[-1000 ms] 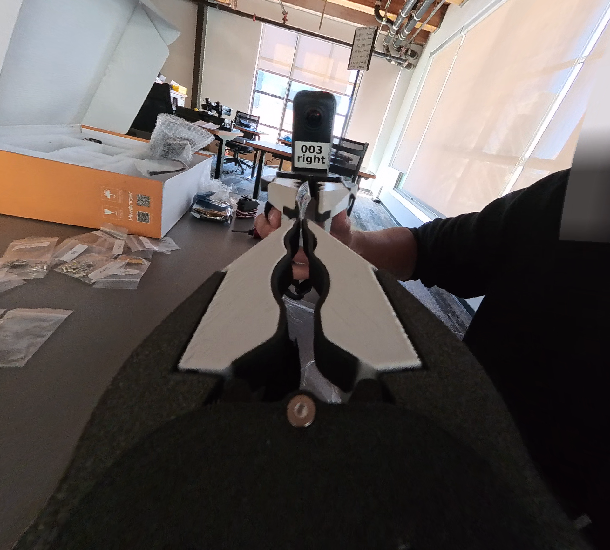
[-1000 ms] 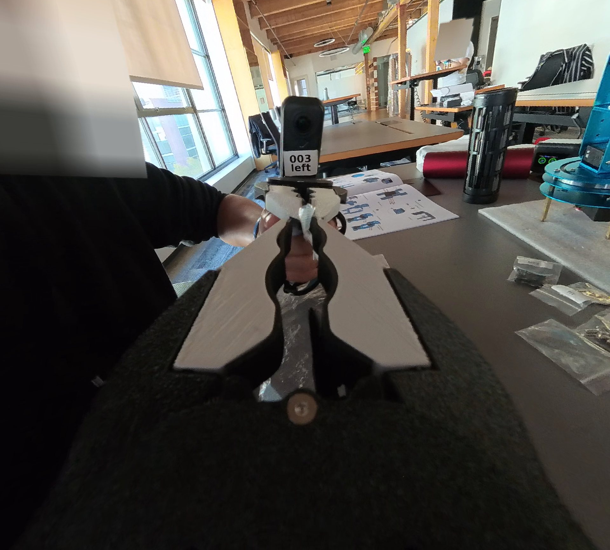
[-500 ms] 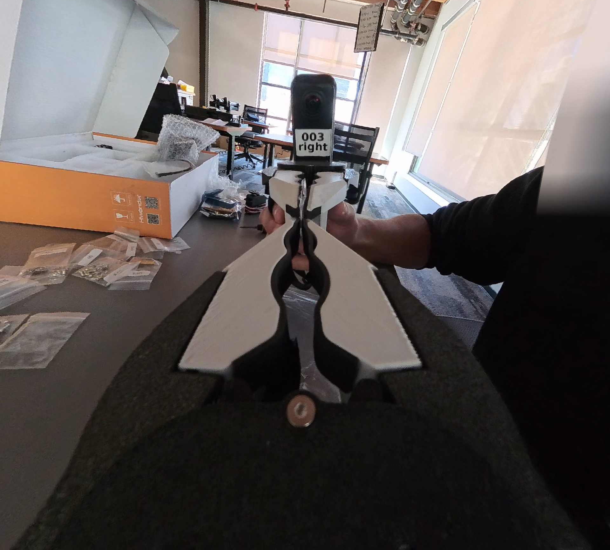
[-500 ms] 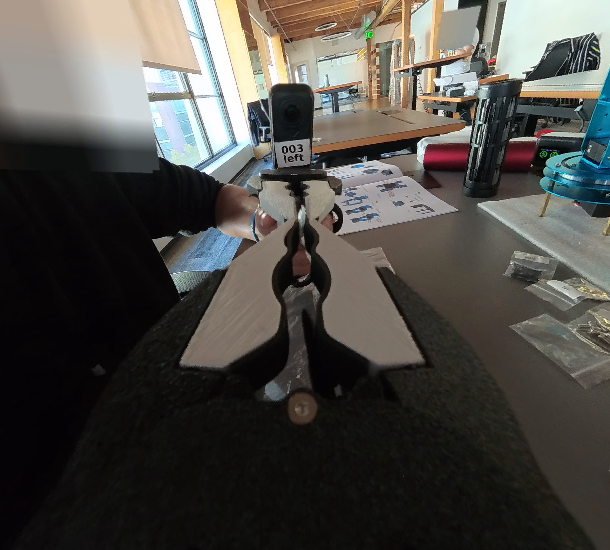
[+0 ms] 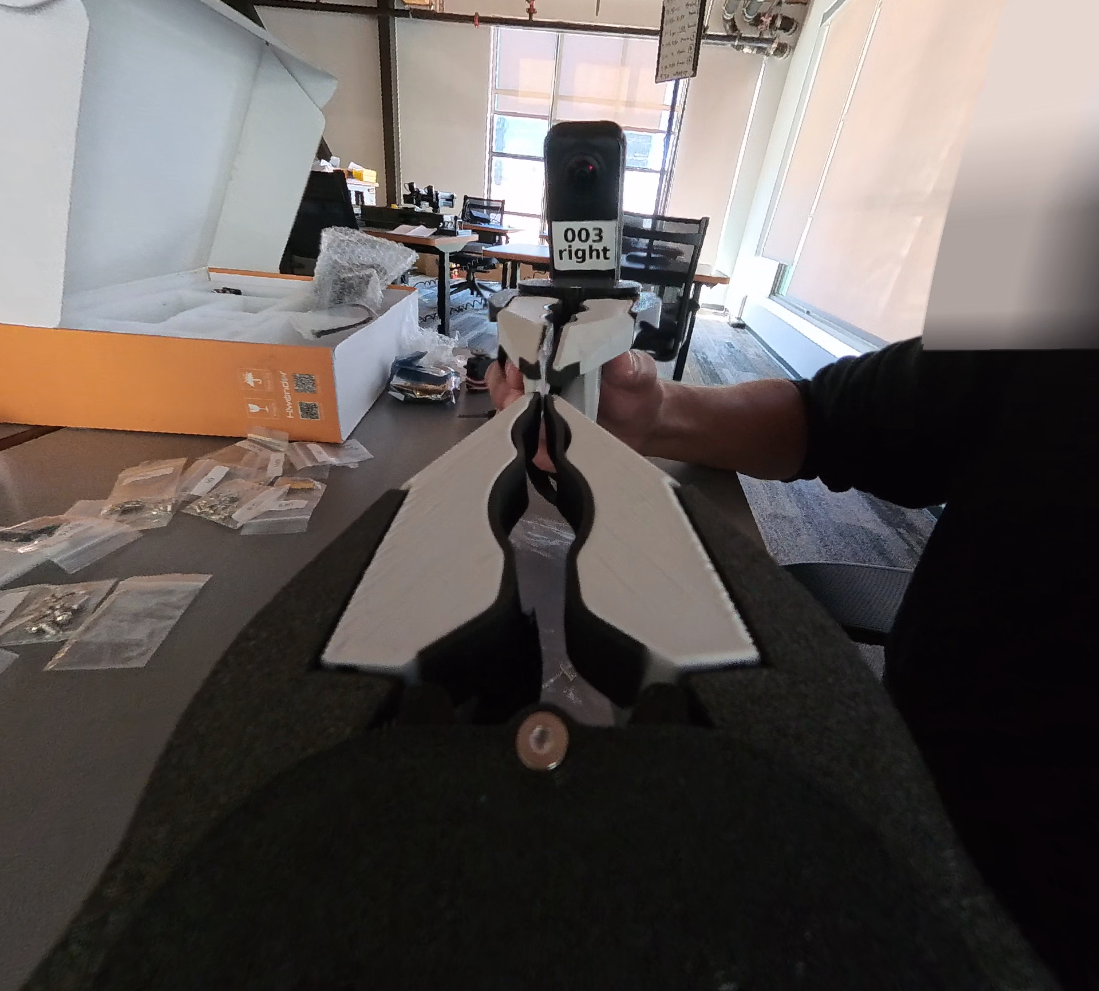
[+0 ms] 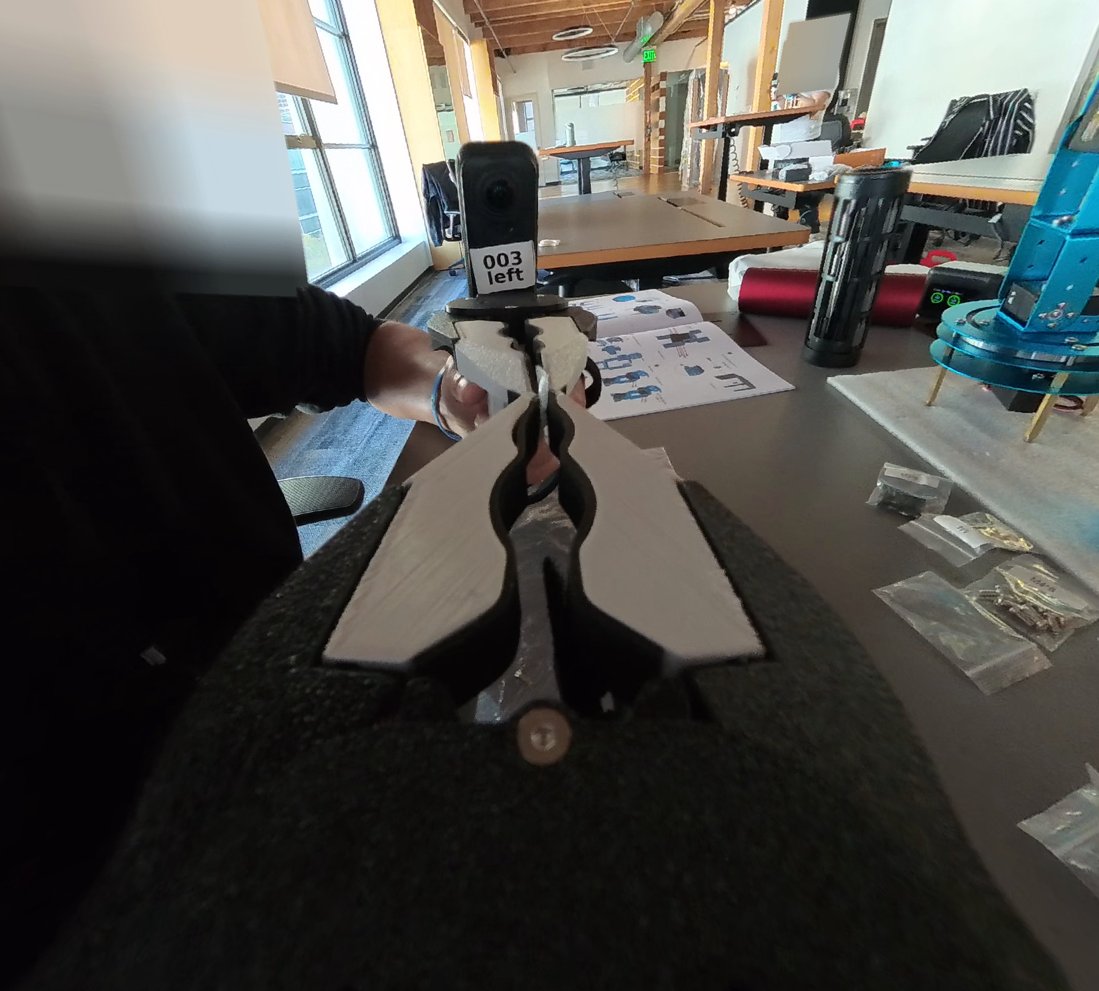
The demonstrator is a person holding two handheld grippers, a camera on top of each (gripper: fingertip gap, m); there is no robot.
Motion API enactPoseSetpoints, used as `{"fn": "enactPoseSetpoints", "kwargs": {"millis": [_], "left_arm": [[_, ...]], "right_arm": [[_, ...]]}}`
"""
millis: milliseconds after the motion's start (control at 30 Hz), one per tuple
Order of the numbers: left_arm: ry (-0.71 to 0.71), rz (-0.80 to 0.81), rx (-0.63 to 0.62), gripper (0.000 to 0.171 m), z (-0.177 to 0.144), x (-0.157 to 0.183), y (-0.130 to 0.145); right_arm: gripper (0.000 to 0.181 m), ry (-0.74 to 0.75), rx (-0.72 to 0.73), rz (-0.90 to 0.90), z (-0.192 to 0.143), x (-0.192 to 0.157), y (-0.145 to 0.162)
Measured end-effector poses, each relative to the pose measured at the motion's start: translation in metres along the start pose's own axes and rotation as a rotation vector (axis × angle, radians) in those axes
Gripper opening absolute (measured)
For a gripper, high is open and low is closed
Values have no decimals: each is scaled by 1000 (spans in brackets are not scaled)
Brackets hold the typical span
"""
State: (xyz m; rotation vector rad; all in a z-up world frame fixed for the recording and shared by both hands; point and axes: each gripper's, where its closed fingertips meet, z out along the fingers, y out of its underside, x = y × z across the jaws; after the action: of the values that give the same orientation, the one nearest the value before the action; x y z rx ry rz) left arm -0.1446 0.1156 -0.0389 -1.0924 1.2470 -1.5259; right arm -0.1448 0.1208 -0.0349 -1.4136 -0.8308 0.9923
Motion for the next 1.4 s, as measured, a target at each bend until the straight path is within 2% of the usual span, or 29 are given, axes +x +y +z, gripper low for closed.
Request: {"fn": "enactPoseSetpoints", "kwargs": {"millis": [333, 400, 533, 633, 1000, 1400], "left_arm": [[14, 46, 20, 1, 0, 6, -5], [23, 61, 19, 8, 1, 10, -4], [20, 95, 0, 0, 3, 13, 0], [12, 79, -33, 0, 3, 9, 4], [72, 78, -12, 0, -1, 18, -6], [55, 168, -98, 0, -3, 13, 5]], "right_arm": [[0, -31, 13, -42, -2, -8, -5], [0, -40, 17, -39, -2, -10, -5], [0, -52, 6, -38, 2, -14, 0], [0, -40, -18, -10, 1, -9, 3], [0, -78, -32, -64, -4, -19, -7], [0, -42, -158, -136, -11, -12, 3]]}}
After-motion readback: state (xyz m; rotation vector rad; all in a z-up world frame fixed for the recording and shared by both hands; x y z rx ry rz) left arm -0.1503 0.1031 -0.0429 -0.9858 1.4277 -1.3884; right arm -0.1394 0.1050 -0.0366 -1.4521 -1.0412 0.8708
